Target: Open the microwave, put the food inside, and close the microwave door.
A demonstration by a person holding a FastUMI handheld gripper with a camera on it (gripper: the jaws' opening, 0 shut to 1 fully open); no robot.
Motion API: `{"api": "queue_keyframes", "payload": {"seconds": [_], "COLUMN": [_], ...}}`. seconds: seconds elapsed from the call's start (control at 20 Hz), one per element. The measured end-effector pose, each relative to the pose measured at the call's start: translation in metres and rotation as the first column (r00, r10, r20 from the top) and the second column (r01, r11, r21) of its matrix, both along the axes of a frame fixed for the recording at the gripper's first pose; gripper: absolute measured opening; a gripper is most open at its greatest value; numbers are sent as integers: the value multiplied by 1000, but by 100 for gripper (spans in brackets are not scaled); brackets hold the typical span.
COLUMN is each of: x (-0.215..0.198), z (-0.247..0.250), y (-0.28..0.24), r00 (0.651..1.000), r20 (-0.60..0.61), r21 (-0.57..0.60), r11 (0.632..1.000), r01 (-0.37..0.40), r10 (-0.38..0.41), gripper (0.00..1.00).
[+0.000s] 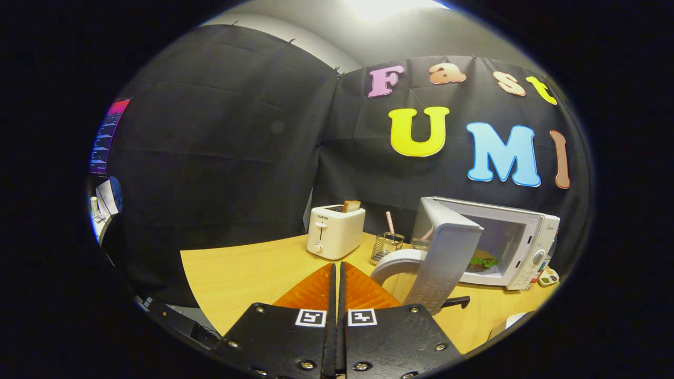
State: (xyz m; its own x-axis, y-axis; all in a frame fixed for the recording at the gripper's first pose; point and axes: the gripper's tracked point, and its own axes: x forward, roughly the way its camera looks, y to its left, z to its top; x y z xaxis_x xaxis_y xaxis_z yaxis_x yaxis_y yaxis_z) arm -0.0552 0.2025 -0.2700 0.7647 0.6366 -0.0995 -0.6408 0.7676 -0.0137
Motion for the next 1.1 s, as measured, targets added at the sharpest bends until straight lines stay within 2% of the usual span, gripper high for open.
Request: {"api": "queue_keyframes", "payload": {"seconds": [0.15,0.35,0.65,0.9,1.1], "x": [17,52,121,177,209], "z": [-6,-13,-28,-37,-47], "y": [-34,-93,-166,-212,-234], "r00": [996,978,931,876,842], "r20": [-31,-14,-30,-58,-94], "r21": [-17,-56,-102,-106,-78], "r11": [996,977,927,875,847], "r01": [86,206,360,472,526], "r10": [-87,-207,-365,-479,-532], "gripper": [1,1,1,1,1]}}
